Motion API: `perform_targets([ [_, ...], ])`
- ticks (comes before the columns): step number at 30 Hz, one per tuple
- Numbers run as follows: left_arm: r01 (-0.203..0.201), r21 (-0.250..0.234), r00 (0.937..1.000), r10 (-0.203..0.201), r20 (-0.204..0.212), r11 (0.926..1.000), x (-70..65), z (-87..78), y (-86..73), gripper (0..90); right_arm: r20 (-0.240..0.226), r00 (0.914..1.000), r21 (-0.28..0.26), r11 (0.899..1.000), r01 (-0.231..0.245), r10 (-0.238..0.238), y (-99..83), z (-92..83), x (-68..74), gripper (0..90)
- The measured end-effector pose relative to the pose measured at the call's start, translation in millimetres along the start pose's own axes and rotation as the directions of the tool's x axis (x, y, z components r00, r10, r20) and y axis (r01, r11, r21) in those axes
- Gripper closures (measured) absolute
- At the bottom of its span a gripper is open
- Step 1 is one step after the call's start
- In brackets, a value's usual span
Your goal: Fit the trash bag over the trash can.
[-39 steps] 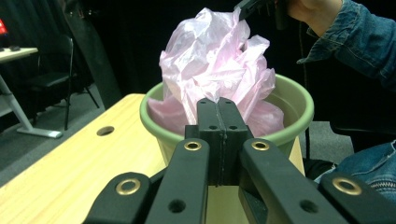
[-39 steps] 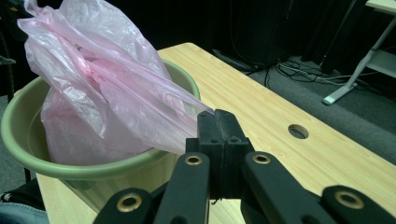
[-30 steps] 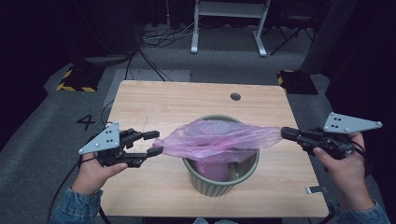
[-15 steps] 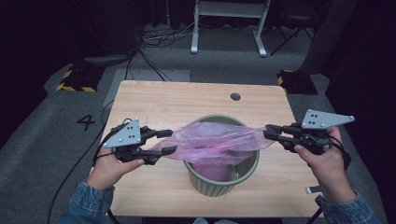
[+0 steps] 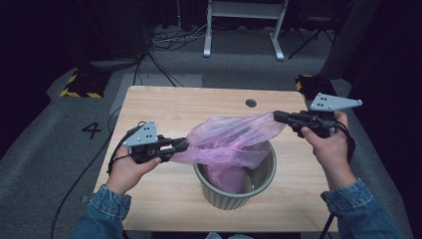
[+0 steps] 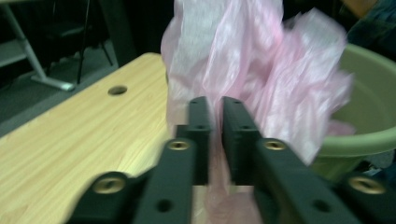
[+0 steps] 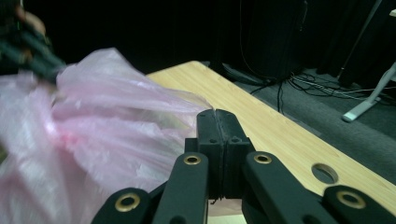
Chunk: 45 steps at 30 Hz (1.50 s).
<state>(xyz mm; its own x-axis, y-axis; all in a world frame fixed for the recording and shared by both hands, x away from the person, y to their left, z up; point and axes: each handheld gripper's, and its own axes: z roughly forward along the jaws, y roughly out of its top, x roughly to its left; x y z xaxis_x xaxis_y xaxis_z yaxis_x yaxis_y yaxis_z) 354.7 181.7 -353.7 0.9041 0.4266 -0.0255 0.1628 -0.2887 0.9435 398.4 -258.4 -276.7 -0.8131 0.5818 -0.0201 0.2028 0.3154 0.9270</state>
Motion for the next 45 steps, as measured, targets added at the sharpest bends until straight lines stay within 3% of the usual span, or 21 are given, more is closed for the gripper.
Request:
perform_targets([
  [3, 0.016, -0.025, 0.9999, -0.016, 0.004, 0.9995, 3.0, 5.3, -0.9, 68.2, -0.013, 0.9998, -0.010, 1.000, -0.012, 0.012, 4.0, 13.2, -3.8, 87.2],
  [6, 0.022, -0.024, 0.9994, -0.021, 0.027, 0.9995, 4.6, 10.3, 0.8, 72.7, -0.031, 0.9995, -0.009, 1.000, -0.002, 0.001, 7.4, 28.4, -0.6, 86.7],
  [8, 0.017, -0.006, 0.9992, -0.017, 0.036, 0.9998, 4.6, 12.4, 2.1, 87.5, -0.041, 0.9991, -0.011, 1.000, 0.013, -0.013, 10.0, 37.9, 4.2, 85.2],
  [10, 0.028, -0.001, 0.9996, -0.028, -0.001, 0.9996, 6.0, 12.7, 2.9, 89.9, -0.041, 0.9989, -0.016, 1.000, 0.021, -0.022, 11.5, 42.9, 6.9, 78.1],
  [12, 0.046, -0.015, 0.9980, -0.046, -0.042, 0.9989, 8.7, 9.0, 2.0, 90.0, -0.015, 0.9998, -0.049, 0.999, 0.013, -0.014, 11.1, 44.1, 7.4, 63.3],
  [15, 0.067, -0.015, 0.9914, -0.069, -0.111, 0.9976, 14.7, 0.4, -2.2, 90.0, 0.002, 1.0000, -0.084, 0.996, -0.009, 0.009, 7.3, 35.5, 4.7, 49.9],
  [18, 0.062, 0.022, 0.9811, -0.057, -0.185, 0.9979, 18.2, -6.1, -7.6, 90.0, 0.005, 0.9997, -0.112, 0.994, -0.021, 0.022, 2.6, 22.0, 1.5, 41.3],
  [21, 0.077, 0.009, 0.9792, -0.074, -0.189, 0.9970, 18.7, -9.5, -11.9, 90.0, 0.004, 0.9997, -0.129, 0.991, -0.022, 0.023, -2.1, 7.7, -0.4, 39.1],
  [24, 0.079, 0.001, 0.9772, -0.077, -0.198, 0.9969, 18.4, -11.1, -12.7, 90.0, -0.037, 0.9988, -0.133, 0.990, -0.038, 0.033, -8.9, -4.5, -0.6, 36.2],
  [26, 0.070, -0.014, 0.9787, -0.072, -0.192, 0.9974, 18.2, -12.3, -11.7, 90.0, -0.040, 0.9988, -0.135, 0.990, -0.032, 0.027, -12.1, -10.4, 1.7, 34.4],
  [29, 0.062, -0.069, 0.9875, -0.071, -0.141, 0.9957, 15.2, -14.1, -7.2, 89.4, -0.053, 0.9984, -0.146, 0.989, -0.025, 0.017, -13.5, -17.8, 5.0, 38.6],
  [32, 0.047, -0.120, 0.9930, -0.059, -0.102, 0.9916, 10.9, -11.4, -0.1, 60.1, -0.100, 0.9947, -0.119, 0.993, 0.013, -0.025, -10.7, -20.1, 9.8, 64.5],
  [34, 0.024, -0.123, 0.9984, -0.030, -0.047, 0.9921, 5.7, -6.3, 5.3, 49.7, -0.097, 0.9939, -0.075, 0.996, 0.044, -0.051, -7.2, -16.7, 13.7, 80.6],
  [35, 0.013, -0.119, 0.9989, -0.018, -0.042, 0.9928, 3.9, -4.4, 6.5, 44.1, -0.104, 0.9927, -0.061, 0.997, 0.055, -0.061, -4.7, -13.4, 16.1, 84.7],
  [38, -0.015, -0.093, 0.9997, 0.013, -0.020, 0.9955, -0.9, 2.7, 9.8, 38.6, -0.105, 0.9914, -0.059, 0.996, 0.072, -0.078, 1.2, -5.0, 20.7, 88.7],
  [40, -0.028, -0.044, 0.9992, 0.027, -0.029, 0.9987, -1.9, 6.7, 11.2, 47.4, -0.115, 0.9894, -0.068, 0.994, 0.081, -0.089, 5.6, 0.8, 23.0, 88.6],
  [43, -0.018, -0.020, 0.9991, 0.018, -0.037, 0.9996, 1.0, 8.9, 12.7, 80.9, -0.125, 0.9878, -0.087, 0.993, 0.083, -0.094, 11.3, 8.6, 24.7, 82.6],
  [44, -0.011, -0.020, 0.9988, 0.010, -0.049, 0.9997, 2.0, 8.5, 13.0, 89.3, -0.116, 0.9888, -0.093, 0.992, 0.082, -0.093, 12.7, 10.8, 25.3, 76.5],
  [45, -0.006, -0.023, 0.9971, 0.005, -0.076, 0.9997, 3.2, 7.4, 13.1, 89.7, -0.112, 0.9893, -0.100, 0.992, 0.083, -0.094, 13.3, 11.8, 25.5, 71.8],
])
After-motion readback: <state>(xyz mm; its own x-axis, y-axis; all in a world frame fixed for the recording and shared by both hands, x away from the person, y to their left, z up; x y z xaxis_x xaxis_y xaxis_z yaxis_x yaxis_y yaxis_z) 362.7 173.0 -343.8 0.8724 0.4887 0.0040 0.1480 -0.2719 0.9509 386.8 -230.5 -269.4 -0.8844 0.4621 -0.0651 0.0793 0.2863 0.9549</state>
